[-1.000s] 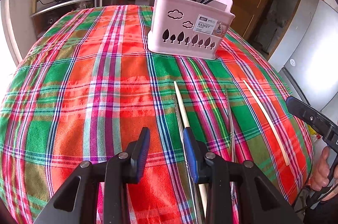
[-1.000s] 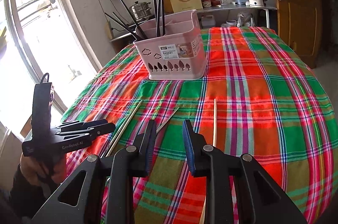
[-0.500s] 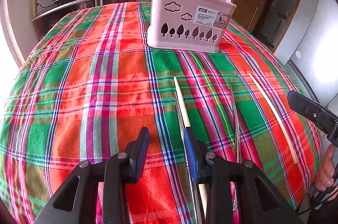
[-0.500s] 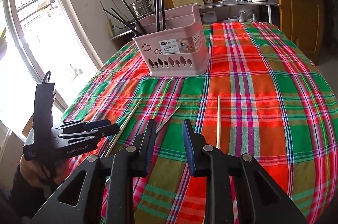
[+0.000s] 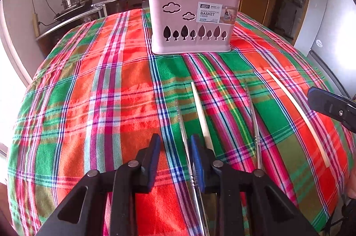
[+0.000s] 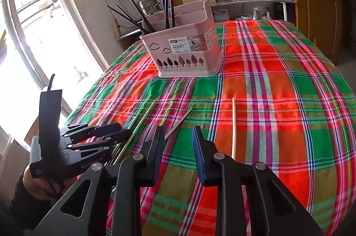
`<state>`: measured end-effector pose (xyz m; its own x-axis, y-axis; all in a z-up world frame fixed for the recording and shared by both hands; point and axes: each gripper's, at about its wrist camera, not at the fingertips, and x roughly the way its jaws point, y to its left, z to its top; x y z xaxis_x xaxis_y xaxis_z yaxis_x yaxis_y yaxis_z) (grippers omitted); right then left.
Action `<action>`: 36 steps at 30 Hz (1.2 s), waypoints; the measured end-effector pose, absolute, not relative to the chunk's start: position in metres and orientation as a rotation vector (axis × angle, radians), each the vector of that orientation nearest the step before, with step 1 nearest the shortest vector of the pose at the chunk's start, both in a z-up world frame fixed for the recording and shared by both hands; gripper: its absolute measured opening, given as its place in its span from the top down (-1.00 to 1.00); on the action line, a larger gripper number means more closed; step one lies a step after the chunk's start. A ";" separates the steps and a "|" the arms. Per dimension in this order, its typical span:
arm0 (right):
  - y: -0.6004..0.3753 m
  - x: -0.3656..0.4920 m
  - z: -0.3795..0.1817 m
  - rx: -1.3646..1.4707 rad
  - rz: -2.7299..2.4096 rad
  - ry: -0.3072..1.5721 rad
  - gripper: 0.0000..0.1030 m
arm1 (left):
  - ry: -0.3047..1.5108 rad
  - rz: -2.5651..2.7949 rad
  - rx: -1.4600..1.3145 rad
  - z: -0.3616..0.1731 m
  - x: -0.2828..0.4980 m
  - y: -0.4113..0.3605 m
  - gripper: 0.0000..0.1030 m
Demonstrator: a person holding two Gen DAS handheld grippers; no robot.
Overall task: Organize utensils
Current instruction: 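Close the left gripper on a black chopstick while the right gripper grasps one, then lift the held chopsticks with both grippers and carry them over the basket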
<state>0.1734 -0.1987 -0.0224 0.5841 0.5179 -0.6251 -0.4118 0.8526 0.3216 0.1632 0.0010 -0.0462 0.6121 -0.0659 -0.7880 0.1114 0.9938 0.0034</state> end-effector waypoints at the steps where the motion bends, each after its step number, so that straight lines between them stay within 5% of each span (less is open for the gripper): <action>1: -0.197 0.175 -0.023 0.148 0.544 0.782 0.49 | 0.903 -0.095 0.056 -0.046 0.165 0.004 0.74; 5: -0.190 0.182 -0.027 0.148 0.547 0.809 0.49 | 0.907 -0.110 0.003 -0.046 0.168 0.020 0.90; 20: -0.146 0.243 -0.058 0.044 0.453 0.958 0.49 | 0.966 -0.112 -0.100 -0.043 0.194 0.063 0.89; 32: -0.134 0.258 -0.058 -0.004 0.453 0.983 0.62 | 1.064 -0.157 -0.037 -0.040 0.235 0.058 0.77; 36: -0.132 0.260 -0.058 -0.021 0.436 0.978 0.83 | 1.043 -0.146 -0.002 -0.041 0.240 0.051 0.77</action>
<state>0.2600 -0.1316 -0.0584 0.4795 0.3480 -0.8055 -0.3670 0.9134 0.1761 0.2399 0.0506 -0.0413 0.4946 -0.1213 -0.8606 0.1190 0.9903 -0.0712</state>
